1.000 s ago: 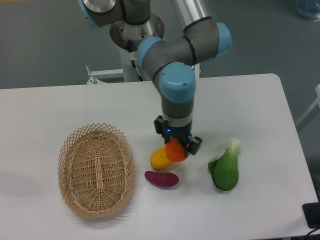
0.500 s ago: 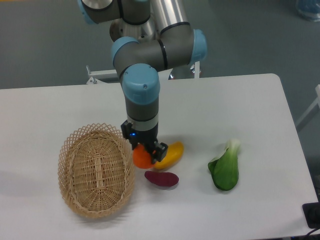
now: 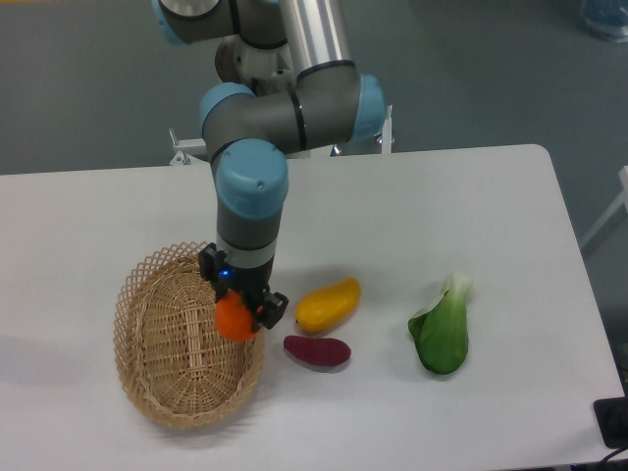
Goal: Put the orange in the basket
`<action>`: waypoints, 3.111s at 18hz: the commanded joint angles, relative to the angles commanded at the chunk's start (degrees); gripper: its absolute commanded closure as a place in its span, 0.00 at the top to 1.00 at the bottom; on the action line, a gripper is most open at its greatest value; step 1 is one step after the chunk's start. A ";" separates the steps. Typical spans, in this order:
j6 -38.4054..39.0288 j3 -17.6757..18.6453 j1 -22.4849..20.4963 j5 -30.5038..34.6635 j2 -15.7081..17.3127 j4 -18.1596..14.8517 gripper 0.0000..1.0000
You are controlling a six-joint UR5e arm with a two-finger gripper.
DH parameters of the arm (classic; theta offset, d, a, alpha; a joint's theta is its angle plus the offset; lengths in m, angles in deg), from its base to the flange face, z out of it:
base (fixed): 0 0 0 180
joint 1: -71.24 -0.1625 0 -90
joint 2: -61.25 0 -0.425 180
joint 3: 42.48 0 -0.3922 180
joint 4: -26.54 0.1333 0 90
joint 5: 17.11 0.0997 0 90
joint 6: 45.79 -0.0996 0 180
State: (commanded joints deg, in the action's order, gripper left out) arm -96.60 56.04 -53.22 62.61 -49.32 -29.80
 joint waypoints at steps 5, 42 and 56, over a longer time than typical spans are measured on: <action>2.55 1.15 4.30 -0.09 -1.14 0.09 0.53; -15.18 -7.64 -23.27 5.19 0.97 -5.63 1.00; -23.11 -14.58 -28.56 9.14 -5.98 -5.80 1.00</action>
State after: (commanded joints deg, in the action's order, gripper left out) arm -119.71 41.46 -81.78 71.75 -55.29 -35.60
